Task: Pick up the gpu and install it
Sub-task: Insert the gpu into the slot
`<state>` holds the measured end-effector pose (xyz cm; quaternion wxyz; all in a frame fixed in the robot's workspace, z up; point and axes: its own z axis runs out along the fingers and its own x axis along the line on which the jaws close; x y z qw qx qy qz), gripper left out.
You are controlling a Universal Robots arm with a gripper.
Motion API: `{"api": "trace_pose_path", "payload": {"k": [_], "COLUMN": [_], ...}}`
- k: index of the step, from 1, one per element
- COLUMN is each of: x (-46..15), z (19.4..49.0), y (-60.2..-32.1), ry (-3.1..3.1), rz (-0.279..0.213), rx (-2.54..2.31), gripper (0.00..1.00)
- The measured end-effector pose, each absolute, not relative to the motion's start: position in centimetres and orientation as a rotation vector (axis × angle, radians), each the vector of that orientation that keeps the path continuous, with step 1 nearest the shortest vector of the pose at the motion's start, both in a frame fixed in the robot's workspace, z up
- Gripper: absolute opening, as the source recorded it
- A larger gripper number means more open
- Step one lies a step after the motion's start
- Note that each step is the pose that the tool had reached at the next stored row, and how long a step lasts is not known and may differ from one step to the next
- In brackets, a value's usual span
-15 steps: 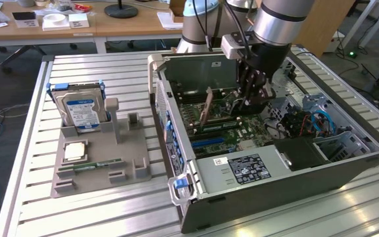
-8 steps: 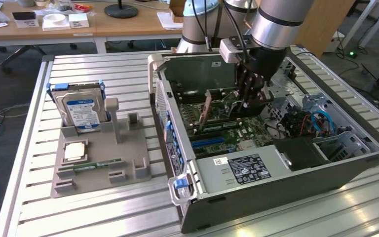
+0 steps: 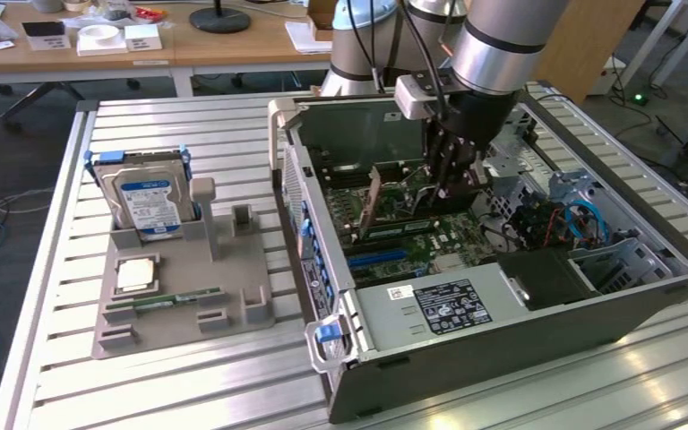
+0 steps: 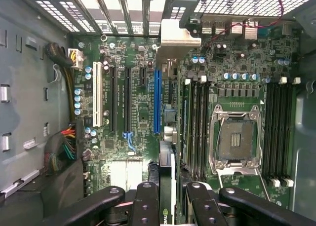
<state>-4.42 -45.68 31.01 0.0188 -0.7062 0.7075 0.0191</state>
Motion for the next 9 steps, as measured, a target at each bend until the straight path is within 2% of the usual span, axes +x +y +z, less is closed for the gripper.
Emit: {"api": "trace_pose_path", "payload": {"k": [9], "x": [-4.43], "z": [30.52], "y": [-45.67], "ry": [2.196], "rz": [0.059], "rx": [-2.193], "gripper": [0.26]}}
